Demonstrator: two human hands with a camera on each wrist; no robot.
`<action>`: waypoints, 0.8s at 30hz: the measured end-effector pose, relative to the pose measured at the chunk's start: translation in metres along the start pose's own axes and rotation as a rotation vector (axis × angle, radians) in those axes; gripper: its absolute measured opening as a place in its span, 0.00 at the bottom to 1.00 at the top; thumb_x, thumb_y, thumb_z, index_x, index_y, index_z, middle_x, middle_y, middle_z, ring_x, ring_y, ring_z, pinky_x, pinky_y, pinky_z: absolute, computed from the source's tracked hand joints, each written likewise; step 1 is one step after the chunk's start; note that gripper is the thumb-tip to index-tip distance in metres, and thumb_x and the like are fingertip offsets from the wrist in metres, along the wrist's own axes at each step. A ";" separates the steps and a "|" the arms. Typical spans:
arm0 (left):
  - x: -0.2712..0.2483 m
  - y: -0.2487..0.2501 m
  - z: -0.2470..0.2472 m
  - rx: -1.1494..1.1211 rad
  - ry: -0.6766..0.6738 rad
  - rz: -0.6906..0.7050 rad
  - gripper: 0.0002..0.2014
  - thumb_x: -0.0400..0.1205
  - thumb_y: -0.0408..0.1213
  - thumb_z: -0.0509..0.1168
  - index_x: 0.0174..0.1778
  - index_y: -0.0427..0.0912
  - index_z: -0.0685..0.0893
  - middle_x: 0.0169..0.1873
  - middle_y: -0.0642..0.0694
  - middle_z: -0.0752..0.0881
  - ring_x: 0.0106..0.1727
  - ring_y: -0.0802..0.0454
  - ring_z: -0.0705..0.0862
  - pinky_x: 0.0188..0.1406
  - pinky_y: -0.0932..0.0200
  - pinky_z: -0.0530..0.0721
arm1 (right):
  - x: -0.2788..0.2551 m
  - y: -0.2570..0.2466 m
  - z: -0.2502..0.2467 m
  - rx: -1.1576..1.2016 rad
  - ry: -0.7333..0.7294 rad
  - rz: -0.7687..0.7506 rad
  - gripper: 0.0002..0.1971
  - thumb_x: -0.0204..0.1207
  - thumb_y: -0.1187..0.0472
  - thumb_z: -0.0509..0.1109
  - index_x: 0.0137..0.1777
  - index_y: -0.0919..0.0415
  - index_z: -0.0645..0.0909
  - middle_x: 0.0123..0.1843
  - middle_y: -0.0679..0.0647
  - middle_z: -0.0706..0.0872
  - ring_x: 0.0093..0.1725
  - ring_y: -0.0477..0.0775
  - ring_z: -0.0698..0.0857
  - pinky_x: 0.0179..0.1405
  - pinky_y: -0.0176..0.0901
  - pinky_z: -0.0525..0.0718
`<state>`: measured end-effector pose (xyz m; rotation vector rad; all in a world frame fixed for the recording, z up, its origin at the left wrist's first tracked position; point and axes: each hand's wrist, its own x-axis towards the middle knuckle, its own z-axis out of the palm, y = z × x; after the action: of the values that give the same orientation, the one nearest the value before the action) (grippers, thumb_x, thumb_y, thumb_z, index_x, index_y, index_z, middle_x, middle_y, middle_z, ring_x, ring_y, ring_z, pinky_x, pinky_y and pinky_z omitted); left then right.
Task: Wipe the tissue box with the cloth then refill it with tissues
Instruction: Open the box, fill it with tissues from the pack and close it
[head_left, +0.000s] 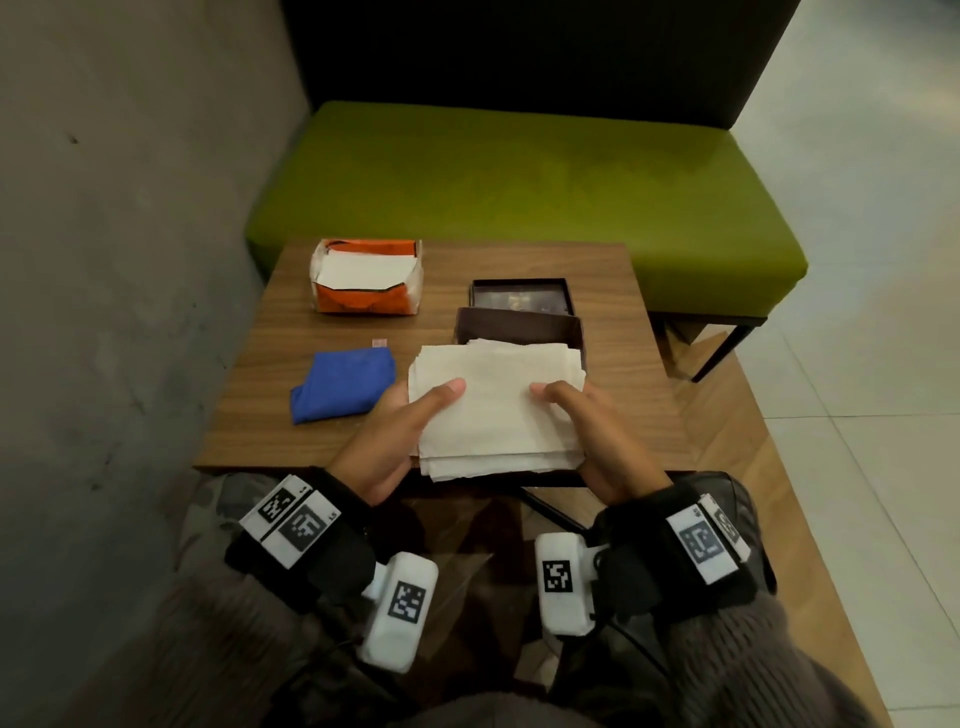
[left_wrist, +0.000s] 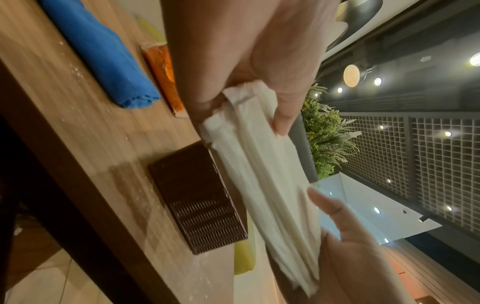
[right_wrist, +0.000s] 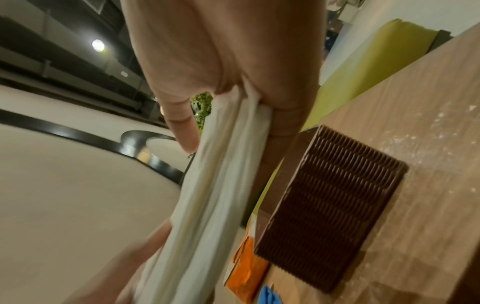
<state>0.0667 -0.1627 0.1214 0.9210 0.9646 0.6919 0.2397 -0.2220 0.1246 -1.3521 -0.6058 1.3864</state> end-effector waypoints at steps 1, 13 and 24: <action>0.000 0.000 -0.001 0.008 0.001 -0.002 0.17 0.82 0.37 0.63 0.68 0.44 0.77 0.59 0.45 0.87 0.58 0.50 0.86 0.57 0.55 0.85 | 0.000 -0.002 -0.001 0.013 -0.006 0.003 0.09 0.81 0.65 0.65 0.56 0.52 0.81 0.54 0.53 0.89 0.53 0.55 0.88 0.54 0.53 0.87; 0.002 0.016 -0.017 0.322 -0.118 0.134 0.24 0.71 0.42 0.75 0.60 0.66 0.76 0.64 0.51 0.77 0.64 0.46 0.79 0.60 0.50 0.82 | -0.001 -0.003 -0.027 -0.241 -0.423 -0.214 0.40 0.62 0.73 0.73 0.70 0.35 0.77 0.73 0.42 0.73 0.70 0.51 0.78 0.64 0.46 0.84; 0.002 0.024 -0.023 0.725 -0.241 0.286 0.21 0.69 0.34 0.77 0.56 0.55 0.85 0.59 0.58 0.80 0.57 0.68 0.79 0.51 0.77 0.76 | 0.006 0.004 -0.032 -0.219 -0.336 -0.128 0.25 0.70 0.74 0.76 0.65 0.53 0.85 0.67 0.56 0.84 0.64 0.57 0.85 0.56 0.38 0.85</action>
<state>0.0441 -0.1425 0.1354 1.7649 0.8809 0.4455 0.2691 -0.2280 0.1114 -1.2312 -1.0756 1.4856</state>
